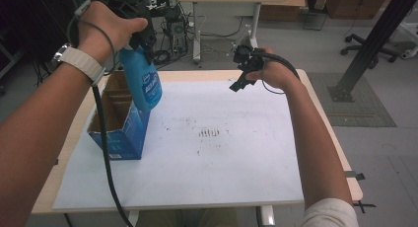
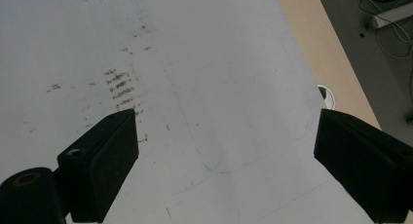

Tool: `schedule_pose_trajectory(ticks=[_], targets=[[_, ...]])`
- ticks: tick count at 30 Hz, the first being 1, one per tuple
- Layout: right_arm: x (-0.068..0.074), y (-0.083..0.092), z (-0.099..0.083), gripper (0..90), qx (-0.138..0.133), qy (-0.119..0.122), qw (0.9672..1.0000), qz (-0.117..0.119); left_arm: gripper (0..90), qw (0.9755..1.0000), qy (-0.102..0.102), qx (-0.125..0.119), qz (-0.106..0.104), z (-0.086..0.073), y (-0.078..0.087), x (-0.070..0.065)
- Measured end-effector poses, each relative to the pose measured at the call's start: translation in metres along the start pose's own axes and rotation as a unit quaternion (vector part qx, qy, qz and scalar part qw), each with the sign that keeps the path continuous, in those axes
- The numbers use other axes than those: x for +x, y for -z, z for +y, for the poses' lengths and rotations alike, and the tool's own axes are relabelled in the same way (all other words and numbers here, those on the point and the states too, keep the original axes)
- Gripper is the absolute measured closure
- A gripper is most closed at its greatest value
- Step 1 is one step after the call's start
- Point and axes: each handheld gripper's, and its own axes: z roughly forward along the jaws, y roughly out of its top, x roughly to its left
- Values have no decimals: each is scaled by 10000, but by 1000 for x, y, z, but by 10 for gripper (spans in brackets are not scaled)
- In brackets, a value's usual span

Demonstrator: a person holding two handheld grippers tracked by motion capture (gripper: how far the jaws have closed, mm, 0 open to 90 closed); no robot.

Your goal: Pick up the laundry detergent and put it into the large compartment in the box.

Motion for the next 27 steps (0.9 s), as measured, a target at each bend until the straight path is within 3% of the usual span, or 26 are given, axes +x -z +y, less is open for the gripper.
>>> schedule_pose_trajectory(ticks=[11, 27], targets=[[0, 1, 0, 91, 0, -18, 10000, -19, 372, 9994, 343, -54, 81, -2, 10, 19], [0, 2, 0, 91, -15, -12, 10000, -23, 372, 9975, 685, -78, 178, -7, 18, 43]])
